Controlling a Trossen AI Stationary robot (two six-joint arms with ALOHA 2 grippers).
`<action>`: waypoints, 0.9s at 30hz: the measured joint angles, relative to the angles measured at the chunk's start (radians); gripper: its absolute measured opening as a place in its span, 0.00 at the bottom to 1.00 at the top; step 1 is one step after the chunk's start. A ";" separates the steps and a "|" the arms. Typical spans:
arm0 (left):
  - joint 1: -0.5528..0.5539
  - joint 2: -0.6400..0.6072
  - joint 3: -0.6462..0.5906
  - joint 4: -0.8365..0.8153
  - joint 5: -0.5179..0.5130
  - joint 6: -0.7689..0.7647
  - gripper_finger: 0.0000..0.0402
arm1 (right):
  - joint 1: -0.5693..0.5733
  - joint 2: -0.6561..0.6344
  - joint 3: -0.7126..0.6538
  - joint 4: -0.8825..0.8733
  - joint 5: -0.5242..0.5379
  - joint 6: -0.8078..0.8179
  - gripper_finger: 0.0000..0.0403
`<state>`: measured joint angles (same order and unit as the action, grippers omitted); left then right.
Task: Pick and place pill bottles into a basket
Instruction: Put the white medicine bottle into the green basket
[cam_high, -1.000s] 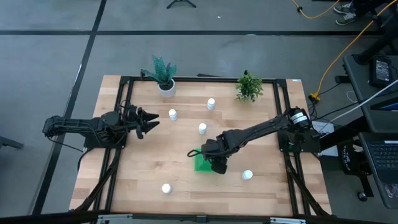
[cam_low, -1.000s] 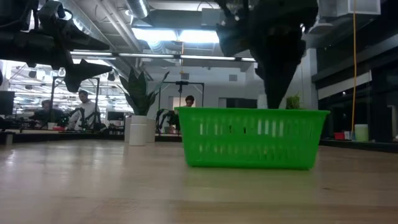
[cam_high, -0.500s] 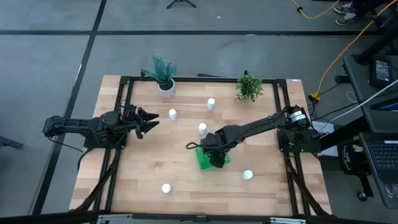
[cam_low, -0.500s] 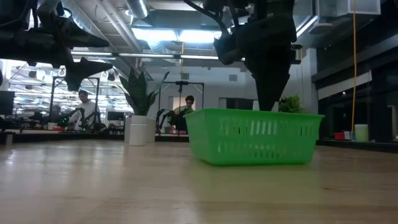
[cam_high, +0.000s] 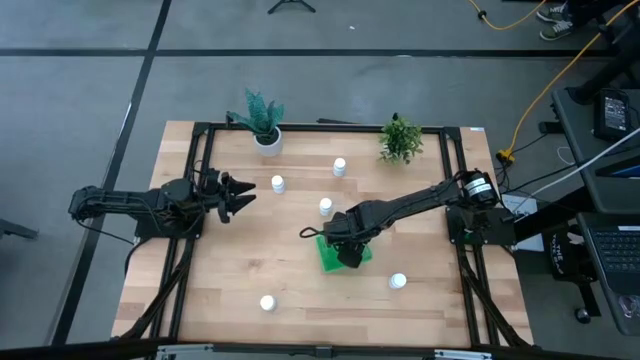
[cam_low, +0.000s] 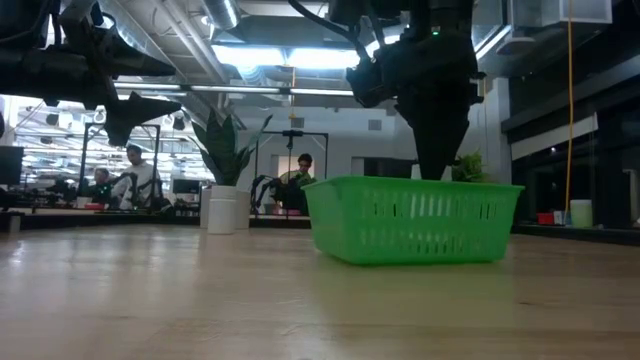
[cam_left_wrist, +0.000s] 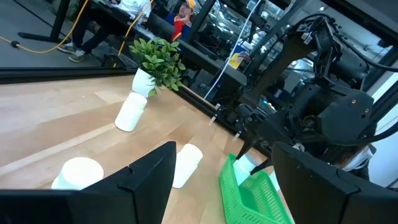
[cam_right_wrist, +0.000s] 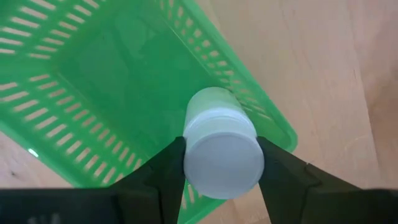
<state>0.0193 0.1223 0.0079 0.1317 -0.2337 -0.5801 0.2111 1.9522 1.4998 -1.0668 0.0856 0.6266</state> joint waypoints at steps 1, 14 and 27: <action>0.000 0.000 0.000 0.000 0.000 0.000 0.64 | 0.000 0.000 0.000 0.000 0.000 0.000 0.44; 0.000 0.000 0.000 0.000 0.000 0.000 0.64 | 0.000 0.000 0.000 0.000 0.000 0.027 0.60; 0.000 0.000 0.000 0.040 0.045 0.017 0.64 | 0.010 0.000 0.214 -0.159 0.098 -0.001 0.61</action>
<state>0.0193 0.1223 0.0082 0.1714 -0.1887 -0.5634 0.2207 1.9522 1.7142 -1.2257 0.1831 0.6260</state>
